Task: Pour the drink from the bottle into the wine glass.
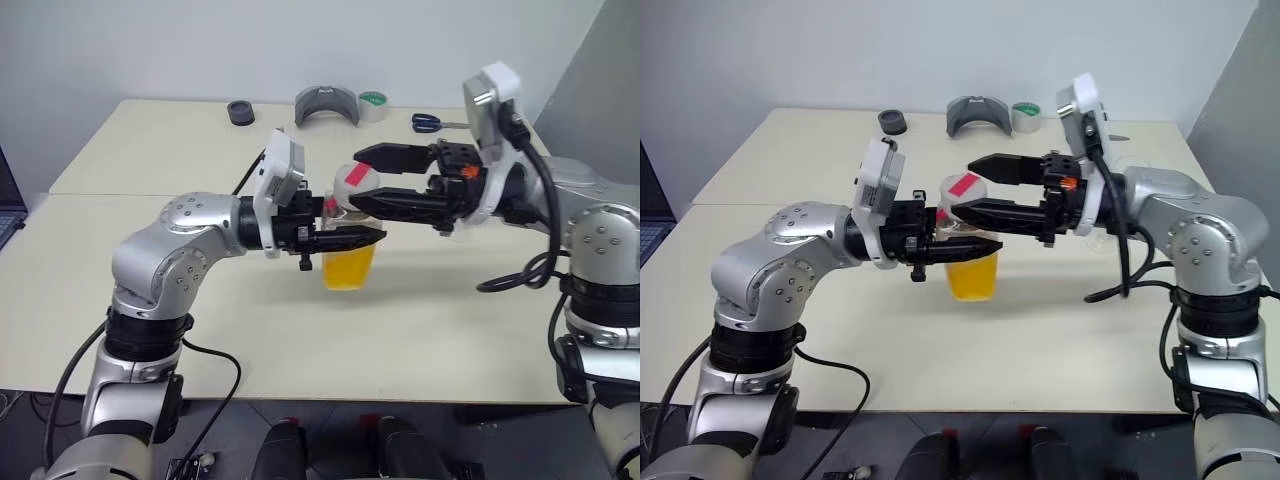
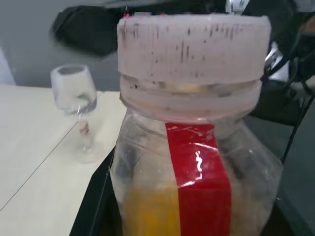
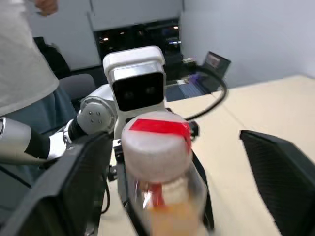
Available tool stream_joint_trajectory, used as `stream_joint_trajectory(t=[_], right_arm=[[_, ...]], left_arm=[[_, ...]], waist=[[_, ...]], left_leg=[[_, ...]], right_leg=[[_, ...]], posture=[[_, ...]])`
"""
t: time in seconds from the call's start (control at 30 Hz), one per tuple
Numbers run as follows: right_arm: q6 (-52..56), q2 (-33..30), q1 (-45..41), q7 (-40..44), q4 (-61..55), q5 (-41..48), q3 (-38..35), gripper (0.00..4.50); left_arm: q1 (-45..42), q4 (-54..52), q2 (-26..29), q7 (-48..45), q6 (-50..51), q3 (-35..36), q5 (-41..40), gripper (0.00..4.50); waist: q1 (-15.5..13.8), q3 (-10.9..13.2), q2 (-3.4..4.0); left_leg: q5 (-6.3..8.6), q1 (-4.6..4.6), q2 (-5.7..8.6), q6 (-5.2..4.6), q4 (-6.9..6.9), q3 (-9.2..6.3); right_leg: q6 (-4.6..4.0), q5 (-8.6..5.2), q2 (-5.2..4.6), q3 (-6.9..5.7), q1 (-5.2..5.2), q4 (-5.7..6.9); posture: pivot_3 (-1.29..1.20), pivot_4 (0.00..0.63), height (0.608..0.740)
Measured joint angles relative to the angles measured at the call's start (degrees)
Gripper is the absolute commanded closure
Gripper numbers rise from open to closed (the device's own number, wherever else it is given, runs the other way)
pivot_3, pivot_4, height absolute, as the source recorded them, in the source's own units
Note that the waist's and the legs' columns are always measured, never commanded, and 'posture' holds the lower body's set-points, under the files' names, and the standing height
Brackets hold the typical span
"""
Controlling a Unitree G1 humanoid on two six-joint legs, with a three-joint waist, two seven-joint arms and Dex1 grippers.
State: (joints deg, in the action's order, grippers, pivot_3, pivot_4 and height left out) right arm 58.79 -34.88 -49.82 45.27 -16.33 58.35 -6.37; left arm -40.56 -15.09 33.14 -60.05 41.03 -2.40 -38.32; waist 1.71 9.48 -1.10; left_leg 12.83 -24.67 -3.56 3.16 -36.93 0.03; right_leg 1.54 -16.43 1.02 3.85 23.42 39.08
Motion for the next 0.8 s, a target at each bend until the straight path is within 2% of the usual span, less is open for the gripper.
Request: stream_joint_trajectory(t=[0.1,0.23,0.33,0.43,0.6,0.8], right_arm=[[0.73,-0.05,3.22,-6.17,-5.11,1.3,-2.52,0.03],[0.94,3.44,6.52,-16.28,-11.75,1.5,-2.9,0.03],[-0.11,6.27,8.18,-22.03,-16.75,-0.89,-0.02,0.03],[-2.43,8.89,8.54,-26.65,-17.02,-6.58,3.66,0.03],[-5.2,10.61,7.11,-29.54,-15.12,-12.32,5.41,0.03],[-6.56,12.58,5.53,-30.53,-13.27,-15.04,5.83,0.03]], left_arm=[[-0.08,2.21,0.0,0.25,-1.76,0.03,1.44,2.76],[-0.75,6.75,-2.39,2.06,-5.27,-0.28,4.62,2.76],[-1.95,10.57,-5.57,3.96,-8.42,-0.83,7.27,2.76],[-2.65,12.52,-7.44,4.42,-11.39,-1.9,9.42,2.76],[-2.9,12.91,-8.28,4.18,-13.08,-2.37,10.37,2.76],[-2.9,12.91,-8.71,4.19,-13.13,-2.38,10.38,2.76]], waist=[[0.01,0.0,-0.01],[0.12,0.0,0.0],[0.03,-0.01,-0.01],[0.04,-0.01,-0.01],[0.11,-0.01,-0.01],[0.07,-0.01,-0.01]], left_leg=[[0.0,0.0,0.0,0.0,0.01,0.01],[0.0,0.0,0.0,0.0,0.0,0.0],[0.0,-0.01,0.0,0.0,0.0,0.01],[0.0,-0.02,0.01,0.0,-0.01,0.02],[0.0,-0.02,0.0,0.0,0.01,0.03],[0.0,-0.03,0.01,0.0,0.0,0.04]], right_leg=[[0.0,0.0,0.0,0.01,0.0,-0.01],[0.01,0.0,0.02,0.02,0.01,0.02],[0.01,0.0,0.02,0.03,0.02,0.01],[0.01,0.0,0.01,0.04,0.03,0.03],[0.01,0.0,0.02,0.06,0.04,0.01],[0.01,0.0,0.01,0.05,0.04,0.02]], posture=[[0.0,0.15,0.74],[0.0,0.15,0.74],[0.0,0.15,0.74],[0.0,0.15,0.74],[0.0,0.15,0.74],[0.0,0.15,0.74]])
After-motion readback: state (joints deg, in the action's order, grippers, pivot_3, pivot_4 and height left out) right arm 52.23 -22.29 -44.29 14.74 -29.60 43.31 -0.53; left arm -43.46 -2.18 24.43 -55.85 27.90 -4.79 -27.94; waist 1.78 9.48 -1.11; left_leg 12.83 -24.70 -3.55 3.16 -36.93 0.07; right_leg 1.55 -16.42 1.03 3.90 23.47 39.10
